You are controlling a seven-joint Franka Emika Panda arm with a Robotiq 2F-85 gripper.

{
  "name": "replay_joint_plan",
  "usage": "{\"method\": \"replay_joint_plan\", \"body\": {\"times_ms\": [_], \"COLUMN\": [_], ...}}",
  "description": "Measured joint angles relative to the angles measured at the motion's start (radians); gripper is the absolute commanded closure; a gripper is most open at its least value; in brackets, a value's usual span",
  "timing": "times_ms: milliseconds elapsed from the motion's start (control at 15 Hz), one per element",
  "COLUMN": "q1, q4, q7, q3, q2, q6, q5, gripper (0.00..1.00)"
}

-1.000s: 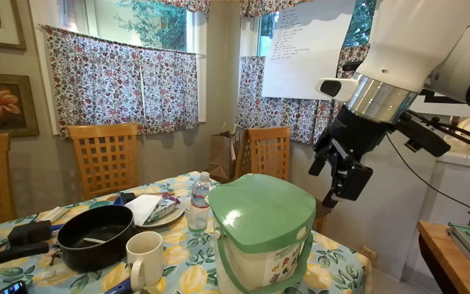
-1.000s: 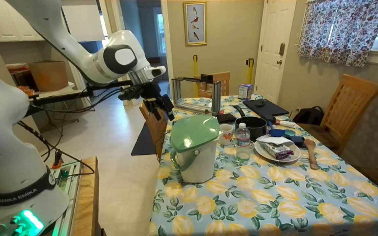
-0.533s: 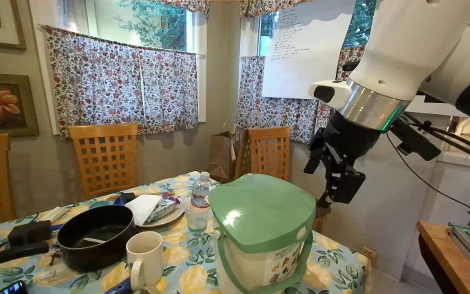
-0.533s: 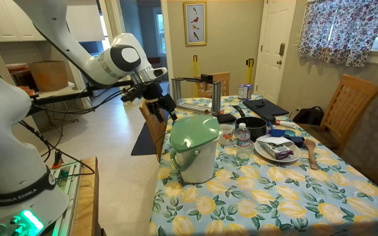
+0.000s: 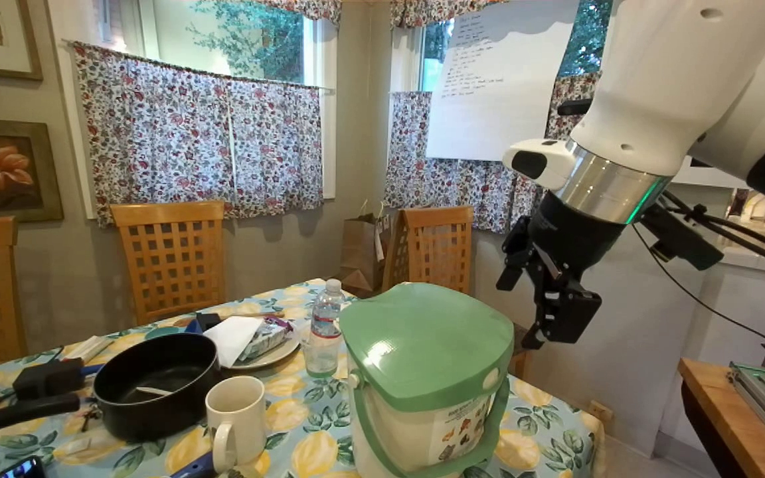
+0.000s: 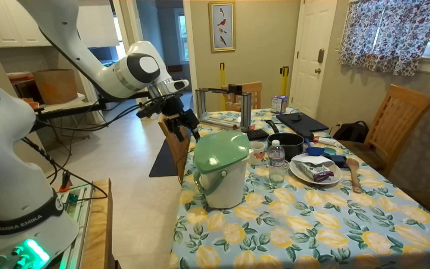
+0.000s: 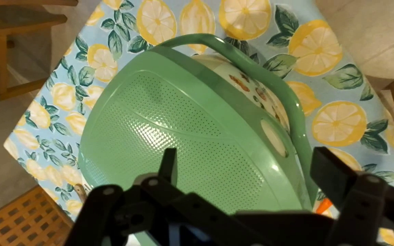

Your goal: Open the bucket

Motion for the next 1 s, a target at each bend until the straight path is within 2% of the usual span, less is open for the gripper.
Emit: {"method": "replay_joint_plan", "body": {"times_ms": [267,667,1000], "q1": [-0.001,-0.002,0.005], "q4": [0.022,0.083,0.133], "q7": [0.039,0.174,0.268], "q3": [0.029,0.046,0.050], "q2": [0.053,0.125,0.218], "q6": [-0.017,-0.064,-0.069], "q5": [-0.084,-0.321,-0.441], "gripper": [0.00,0.00,0.00]}}
